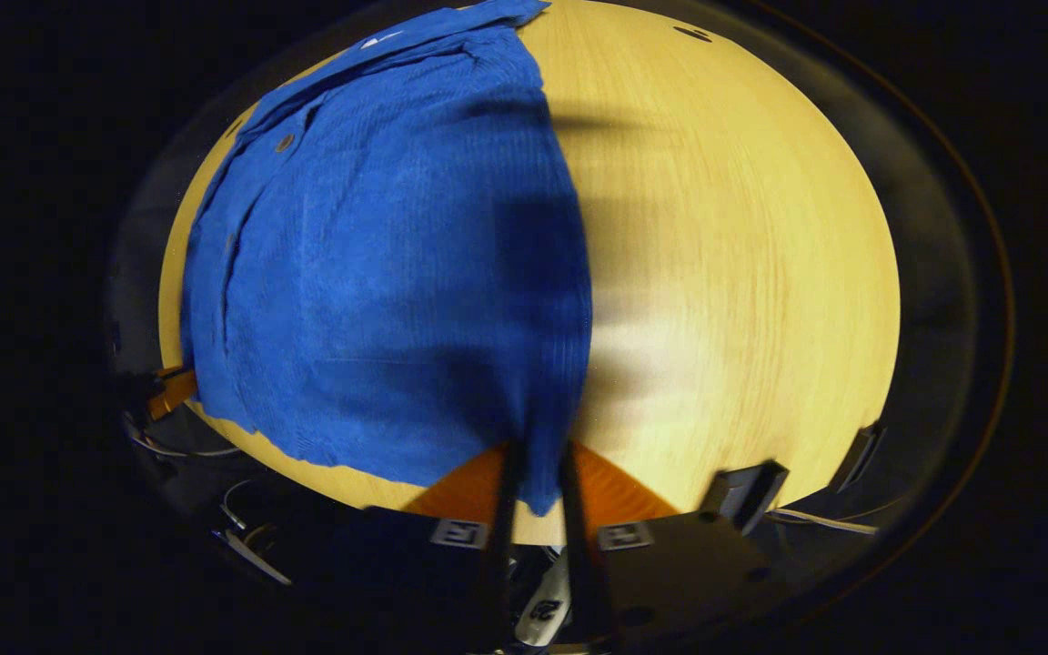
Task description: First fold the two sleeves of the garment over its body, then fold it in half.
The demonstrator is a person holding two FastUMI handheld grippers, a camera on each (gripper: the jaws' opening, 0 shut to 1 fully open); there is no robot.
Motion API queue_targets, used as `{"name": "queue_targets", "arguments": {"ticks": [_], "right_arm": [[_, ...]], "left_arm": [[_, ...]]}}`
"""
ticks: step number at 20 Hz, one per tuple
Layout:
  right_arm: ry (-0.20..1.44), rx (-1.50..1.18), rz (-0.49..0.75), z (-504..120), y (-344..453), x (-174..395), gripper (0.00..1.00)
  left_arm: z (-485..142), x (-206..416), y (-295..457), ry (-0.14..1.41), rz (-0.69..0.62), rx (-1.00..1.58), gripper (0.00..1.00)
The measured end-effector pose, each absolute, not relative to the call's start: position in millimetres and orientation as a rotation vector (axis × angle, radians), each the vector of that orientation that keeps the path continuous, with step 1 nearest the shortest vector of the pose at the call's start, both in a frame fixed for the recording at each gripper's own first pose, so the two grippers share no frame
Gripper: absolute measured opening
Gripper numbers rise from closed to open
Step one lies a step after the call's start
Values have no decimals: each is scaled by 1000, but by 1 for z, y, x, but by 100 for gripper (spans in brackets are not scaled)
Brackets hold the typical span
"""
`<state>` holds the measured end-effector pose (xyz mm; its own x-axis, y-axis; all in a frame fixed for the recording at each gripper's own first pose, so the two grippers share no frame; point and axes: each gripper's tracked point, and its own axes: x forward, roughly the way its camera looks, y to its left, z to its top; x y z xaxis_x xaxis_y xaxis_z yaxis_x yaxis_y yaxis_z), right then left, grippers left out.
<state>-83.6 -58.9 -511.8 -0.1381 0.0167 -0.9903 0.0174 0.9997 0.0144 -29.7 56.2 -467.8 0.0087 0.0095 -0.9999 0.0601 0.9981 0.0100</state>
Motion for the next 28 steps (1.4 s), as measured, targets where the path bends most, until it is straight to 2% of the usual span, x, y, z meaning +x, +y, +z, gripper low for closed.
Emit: {"name": "queue_targets", "arguments": {"ticks": [1, 2, 3, 5, 7, 13, 17, 22, 25, 27, 28], "right_arm": [[1699, -5, 26, -513, -63, -86, 10], [1684, -13, 25, -514, -63, -87, 8], [1665, -3, 12, -515, -63, -85, 5], [1648, 39, 7, -515, -61, -84, 6], [1604, 41, 35, -503, -58, -77, 5], [1429, 158, 102, -411, -35, -15, 5], [1234, 149, 108, -341, -41, 71, 5], [1003, 62, 110, -276, -45, 190, 4], [883, 75, 106, -269, -42, 279, 5], [856, 98, 84, -291, -42, 329, 4], [853, 115, 60, -309, -44, 353, 4]], "left_arm": [[-469, -25, 54, 1530, -42, 82, 7], [-471, -27, 53, 1514, -53, 90, 0], [-469, -24, 53, 1484, -82, 73, 0], [-465, -25, 50, 1494, -137, -29, 0], [-458, -25, 57, 1493, -130, -130, 0], [-370, 31, 73, 1288, -182, -251, 0], [-287, 93, 85, 1092, -189, -227, 0], [-232, 193, 109, 930, -168, -195, 0], [-222, 280, 113, 827, -101, -213, 0], [-231, 346, 122, 731, -54, -157, 0], [-241, 372, 121, 729, -39, -106, 0]]}}
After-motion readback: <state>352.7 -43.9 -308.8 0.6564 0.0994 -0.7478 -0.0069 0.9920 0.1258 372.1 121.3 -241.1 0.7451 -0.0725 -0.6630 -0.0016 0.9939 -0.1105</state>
